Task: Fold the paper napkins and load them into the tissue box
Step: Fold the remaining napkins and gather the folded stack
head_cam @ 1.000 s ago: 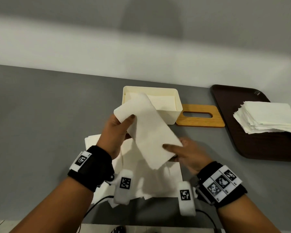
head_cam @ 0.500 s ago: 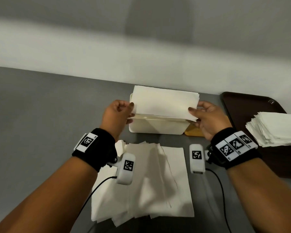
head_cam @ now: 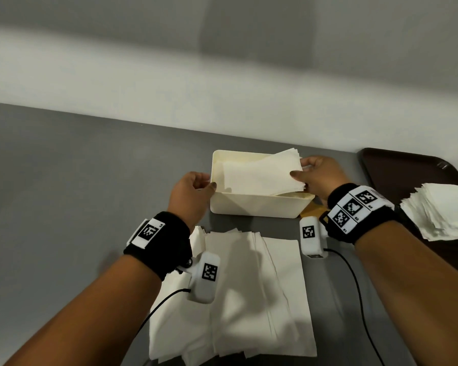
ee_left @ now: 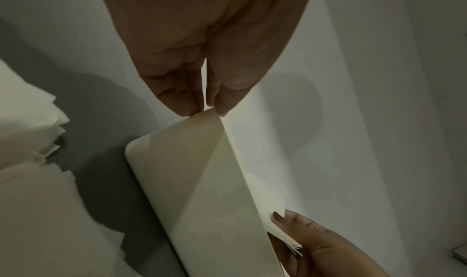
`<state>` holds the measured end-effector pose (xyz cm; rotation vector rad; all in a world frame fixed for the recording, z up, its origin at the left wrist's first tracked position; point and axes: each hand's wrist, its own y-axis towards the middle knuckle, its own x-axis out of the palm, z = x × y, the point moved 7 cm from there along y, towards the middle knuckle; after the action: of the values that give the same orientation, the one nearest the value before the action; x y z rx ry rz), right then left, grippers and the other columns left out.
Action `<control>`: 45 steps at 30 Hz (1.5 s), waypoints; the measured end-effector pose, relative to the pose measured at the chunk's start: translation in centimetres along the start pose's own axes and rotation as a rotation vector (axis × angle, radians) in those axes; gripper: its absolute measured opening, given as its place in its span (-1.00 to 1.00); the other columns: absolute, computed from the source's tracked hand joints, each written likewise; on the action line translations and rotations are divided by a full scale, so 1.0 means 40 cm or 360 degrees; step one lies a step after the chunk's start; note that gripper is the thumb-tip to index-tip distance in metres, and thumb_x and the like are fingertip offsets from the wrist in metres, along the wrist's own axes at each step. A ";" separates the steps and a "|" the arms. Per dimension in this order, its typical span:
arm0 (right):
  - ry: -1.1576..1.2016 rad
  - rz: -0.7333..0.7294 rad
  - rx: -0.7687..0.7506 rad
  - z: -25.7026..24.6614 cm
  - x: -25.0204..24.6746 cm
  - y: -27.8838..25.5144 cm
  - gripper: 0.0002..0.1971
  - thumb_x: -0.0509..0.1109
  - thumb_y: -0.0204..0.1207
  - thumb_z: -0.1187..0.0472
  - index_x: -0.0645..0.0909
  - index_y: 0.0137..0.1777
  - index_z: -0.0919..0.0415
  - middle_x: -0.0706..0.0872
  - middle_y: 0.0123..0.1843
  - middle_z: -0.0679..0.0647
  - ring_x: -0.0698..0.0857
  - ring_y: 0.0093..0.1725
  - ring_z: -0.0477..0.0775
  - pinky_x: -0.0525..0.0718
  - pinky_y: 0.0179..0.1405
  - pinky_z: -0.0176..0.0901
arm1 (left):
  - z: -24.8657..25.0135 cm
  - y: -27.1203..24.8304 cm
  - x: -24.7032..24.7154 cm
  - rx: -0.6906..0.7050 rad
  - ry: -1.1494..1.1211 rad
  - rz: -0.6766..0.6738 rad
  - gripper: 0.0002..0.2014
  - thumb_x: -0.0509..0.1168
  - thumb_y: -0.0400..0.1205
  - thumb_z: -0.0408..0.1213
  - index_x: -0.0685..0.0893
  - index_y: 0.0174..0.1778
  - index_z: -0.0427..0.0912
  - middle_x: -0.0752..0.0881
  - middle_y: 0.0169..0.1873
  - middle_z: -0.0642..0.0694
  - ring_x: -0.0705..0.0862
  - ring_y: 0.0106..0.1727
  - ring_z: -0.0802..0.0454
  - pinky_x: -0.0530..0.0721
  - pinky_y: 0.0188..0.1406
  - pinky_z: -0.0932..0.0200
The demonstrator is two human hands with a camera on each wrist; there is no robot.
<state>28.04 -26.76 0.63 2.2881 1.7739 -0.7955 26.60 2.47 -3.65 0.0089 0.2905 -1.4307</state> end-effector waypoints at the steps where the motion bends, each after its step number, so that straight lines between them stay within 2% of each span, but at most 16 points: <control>1: -0.0085 0.0024 -0.0024 -0.003 -0.002 0.000 -0.84 0.55 0.44 0.31 0.66 -0.18 0.04 0.80 -0.02 0.23 0.80 0.01 0.31 0.77 0.10 0.30 | 0.001 -0.002 -0.002 0.0000 0.0000 -0.0006 -0.83 0.38 0.64 -0.31 0.67 0.12 -0.21 0.74 -0.13 -0.05 0.69 -0.11 0.01 0.70 -0.05 0.03; 3: -0.0246 0.0097 -0.0065 -0.015 -0.013 -0.012 -0.89 0.55 0.45 0.17 0.68 -0.08 0.08 0.79 0.04 0.16 0.79 0.05 0.24 0.74 0.17 0.24 | 0.006 -0.012 -0.007 0.0003 -0.0009 -0.0014 -0.87 0.37 0.65 -0.30 0.67 0.09 -0.20 0.72 -0.16 -0.03 0.68 -0.15 0.02 0.70 -0.09 0.04; 7: -0.0551 0.0292 -0.0181 -0.051 -0.052 -0.081 -0.53 0.49 0.51 0.05 0.59 0.36 0.24 0.69 0.29 0.14 0.68 0.24 0.21 0.70 0.22 0.23 | 0.012 -0.050 -0.032 0.0048 0.0015 -0.0012 -0.94 0.35 0.65 -0.27 0.67 -0.02 -0.16 0.70 -0.20 -0.04 0.65 -0.17 0.02 0.71 -0.06 -0.03; 11: -0.0447 0.0256 -0.0297 -0.038 -0.026 -0.211 -0.76 0.50 0.51 0.11 0.68 0.12 0.16 0.71 -0.04 0.02 0.70 -0.04 0.08 0.67 0.02 -0.06 | -0.001 -0.104 -0.052 0.0087 0.0087 -0.0073 -0.97 0.33 0.64 -0.28 0.67 -0.08 -0.12 0.71 -0.21 0.01 0.66 -0.16 0.02 0.70 -0.06 -0.04; 13: -0.0446 0.0047 -0.0230 0.011 0.036 -0.281 -0.89 0.51 0.50 0.10 0.67 -0.08 0.08 0.71 -0.15 -0.05 0.69 -0.10 0.01 0.59 -0.15 -0.20 | -0.010 -0.134 -0.060 0.0100 0.0129 -0.0099 -0.98 0.33 0.64 -0.27 0.66 -0.08 -0.12 0.72 -0.22 0.02 0.67 -0.16 0.01 0.70 -0.08 -0.04; 15: -0.0539 -0.0174 -0.0109 0.075 0.112 -0.344 -0.86 0.51 0.50 0.05 0.63 -0.16 0.06 0.72 -0.17 -0.08 0.69 -0.11 -0.05 0.55 -0.22 -0.27 | -0.020 -0.164 -0.068 0.0099 0.0150 -0.0128 -0.97 0.33 0.65 -0.27 0.64 -0.09 -0.12 0.73 -0.29 0.04 0.67 -0.18 0.01 0.68 -0.12 -0.02; 18: -0.0639 -0.0261 0.0065 0.161 0.191 -0.396 -0.75 0.52 0.47 0.00 0.66 -0.07 0.19 0.75 -0.09 0.05 0.73 -0.01 0.06 0.65 -0.05 -0.14 | -0.045 -0.201 -0.079 0.0088 0.0155 -0.0156 -0.97 0.32 0.65 -0.28 0.64 -0.06 -0.15 0.73 -0.27 0.05 0.65 -0.19 -0.01 0.67 -0.17 0.01; 23: -0.0758 -0.0209 0.0226 0.193 0.245 -0.433 -0.56 0.53 0.42 -0.08 0.54 0.08 0.25 0.59 -0.04 0.06 0.57 -0.04 0.08 0.47 -0.10 -0.15 | -0.097 -0.239 -0.110 0.0006 0.0110 -0.0147 -0.99 0.34 0.65 -0.26 0.65 -0.06 -0.10 0.71 -0.14 0.03 0.70 -0.13 -0.06 0.66 -0.15 0.01; 26: -0.0964 -0.0165 0.0221 0.195 0.259 -0.430 -0.54 0.57 0.35 -0.12 0.45 -0.08 0.18 0.55 -0.11 0.04 0.55 -0.10 0.09 0.44 -0.17 -0.13 | -0.118 -0.251 -0.126 -0.0024 0.0097 -0.0170 -0.96 0.32 0.66 -0.26 0.64 -0.01 -0.10 0.70 -0.09 0.00 0.69 -0.15 -0.03 0.62 -0.22 0.11; 30: -0.1037 -0.0167 0.0241 0.195 0.273 -0.425 -0.49 0.60 0.27 -0.13 0.30 -0.40 0.09 0.45 -0.36 -0.01 0.54 -0.24 0.14 0.36 -0.43 -0.14 | -0.129 -0.264 -0.142 -0.0028 0.0103 -0.0204 -0.98 0.31 0.67 -0.27 0.62 -0.03 -0.09 0.69 -0.11 0.03 0.69 -0.15 -0.04 0.61 -0.22 0.11; 32: -0.1026 -0.0175 0.0221 0.191 0.276 -0.426 -0.52 0.59 0.29 -0.08 0.30 -0.41 0.08 0.46 -0.37 -0.02 0.56 -0.24 0.15 0.45 -0.36 -0.12 | -0.136 -0.271 -0.144 -0.0034 0.0106 -0.0218 -0.99 0.30 0.66 -0.27 0.62 -0.06 -0.09 0.68 -0.14 0.05 0.68 -0.15 -0.04 0.60 -0.21 0.10; 35: -0.0962 -0.0108 0.0103 0.179 0.274 -0.437 -0.69 0.49 0.46 0.05 0.38 -0.27 0.09 0.53 -0.26 -0.03 0.60 -0.15 0.15 0.56 -0.16 -0.07 | -0.137 -0.284 -0.140 -0.0033 0.0127 -0.0249 -0.97 0.29 0.67 -0.28 0.62 -0.06 -0.12 0.68 -0.18 0.08 0.69 -0.14 -0.02 0.61 -0.20 0.09; 38: -0.0633 -0.0012 -0.0028 0.171 0.253 -0.450 -0.82 0.40 0.57 0.16 0.44 -0.16 0.13 0.56 -0.27 -0.07 0.59 -0.16 0.11 0.48 -0.29 -0.20 | -0.138 -0.298 -0.135 -0.0031 0.0130 -0.0269 -0.93 0.27 0.69 -0.27 0.63 -0.09 -0.10 0.71 -0.11 0.04 0.72 -0.07 -0.01 0.62 -0.15 0.11; 39: -0.0473 0.0000 -0.0060 0.170 0.243 -0.454 -0.85 0.40 0.57 0.17 0.48 -0.13 0.15 0.63 -0.22 -0.03 0.64 -0.14 0.11 0.55 -0.25 -0.18 | -0.140 -0.304 -0.131 -0.0053 0.0111 -0.0278 -0.92 0.26 0.70 -0.25 0.63 -0.08 -0.09 0.72 -0.06 0.01 0.73 -0.04 0.00 0.63 -0.15 0.13; 42: 0.0070 -0.0025 -0.0076 0.165 0.220 -0.472 -0.90 0.44 0.55 0.18 0.59 -0.07 0.17 0.81 -0.09 0.16 0.78 -0.05 0.22 0.74 0.05 0.18 | -0.143 -0.326 -0.106 -0.0140 0.0051 -0.0319 -0.79 0.26 0.71 -0.07 0.64 -0.01 -0.14 0.75 0.02 -0.07 0.74 0.02 0.00 0.69 -0.09 0.12; 45: 0.0467 -0.0156 -0.0011 0.154 0.228 -0.505 -0.88 0.46 0.55 0.22 0.63 0.02 0.22 0.85 -0.04 0.17 0.82 0.00 0.20 0.76 0.11 0.20 | -0.138 -0.361 -0.053 -0.0264 -0.0102 -0.0512 -0.49 0.31 0.61 0.17 0.66 0.10 -0.29 0.78 -0.04 -0.13 0.74 -0.01 -0.02 0.70 0.10 -0.06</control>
<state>8.73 -15.50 -4.87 2.4330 2.0166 -0.4847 11.20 3.42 -6.11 -0.2279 0.3687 -1.7175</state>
